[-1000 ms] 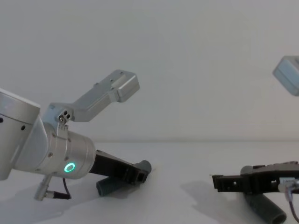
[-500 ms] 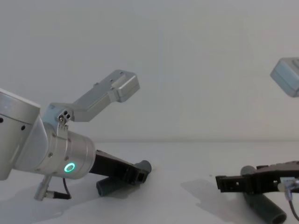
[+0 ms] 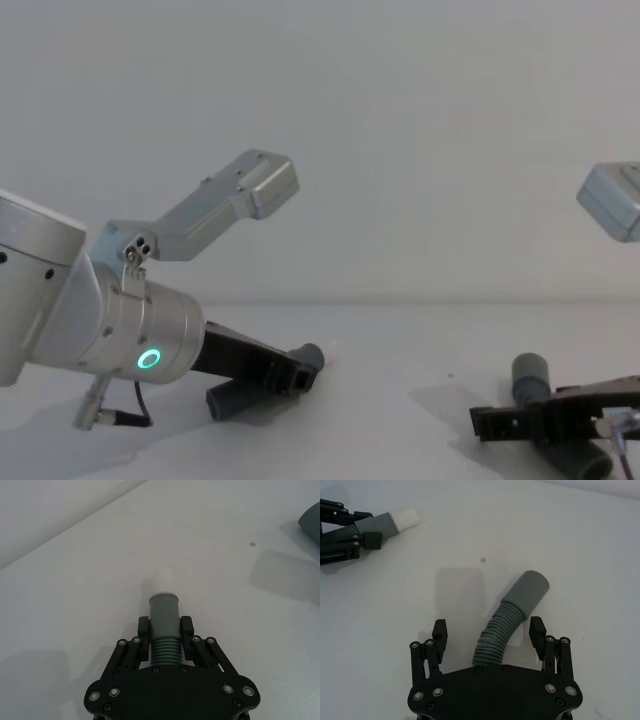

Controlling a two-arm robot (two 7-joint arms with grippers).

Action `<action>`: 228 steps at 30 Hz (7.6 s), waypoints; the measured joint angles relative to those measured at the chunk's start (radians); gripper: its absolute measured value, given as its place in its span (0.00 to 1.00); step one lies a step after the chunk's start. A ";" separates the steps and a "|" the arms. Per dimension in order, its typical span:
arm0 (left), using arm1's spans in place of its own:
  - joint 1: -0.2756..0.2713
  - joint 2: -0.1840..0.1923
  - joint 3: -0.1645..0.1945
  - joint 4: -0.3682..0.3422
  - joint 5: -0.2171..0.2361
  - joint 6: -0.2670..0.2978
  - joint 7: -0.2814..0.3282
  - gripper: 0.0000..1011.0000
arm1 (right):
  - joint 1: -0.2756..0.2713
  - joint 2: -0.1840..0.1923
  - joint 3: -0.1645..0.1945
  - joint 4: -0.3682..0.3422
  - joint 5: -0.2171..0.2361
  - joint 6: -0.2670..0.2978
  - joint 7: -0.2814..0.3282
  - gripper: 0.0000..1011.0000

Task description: Use both hands to pick up one end of the pipe from the table, align the ends, and insert them.

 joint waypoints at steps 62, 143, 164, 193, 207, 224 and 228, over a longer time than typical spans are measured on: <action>-0.030 0.030 0.041 -0.009 0.045 -0.036 -0.041 0.35 | 0.012 -0.026 0.024 0.042 0.018 0.013 0.017 0.21; -0.309 0.325 0.404 -0.034 1.007 -0.896 0.275 0.35 | -0.018 0.216 -0.016 0.046 -0.475 -0.623 -0.038 0.19; -0.342 0.337 0.449 0.018 1.213 -1.022 0.466 0.35 | -0.009 0.302 -0.024 0.050 -0.575 -0.723 -0.010 0.19; -0.311 0.263 0.386 0.123 0.989 -1.172 0.502 0.35 | -0.029 0.345 -0.037 0.035 -0.679 -0.858 -0.034 0.19; -0.308 0.249 0.376 0.144 0.947 -1.202 0.506 0.35 | -0.024 0.340 -0.041 0.039 -0.710 -0.883 -0.044 0.19; -0.307 0.243 0.372 0.152 0.930 -1.214 0.508 0.35 | 0.039 0.343 -0.070 0.066 -0.819 -0.976 -0.060 0.19; -0.307 0.242 0.372 0.153 0.928 -1.215 0.508 0.35 | 0.052 0.350 -0.075 0.067 -0.848 -0.983 -0.054 0.19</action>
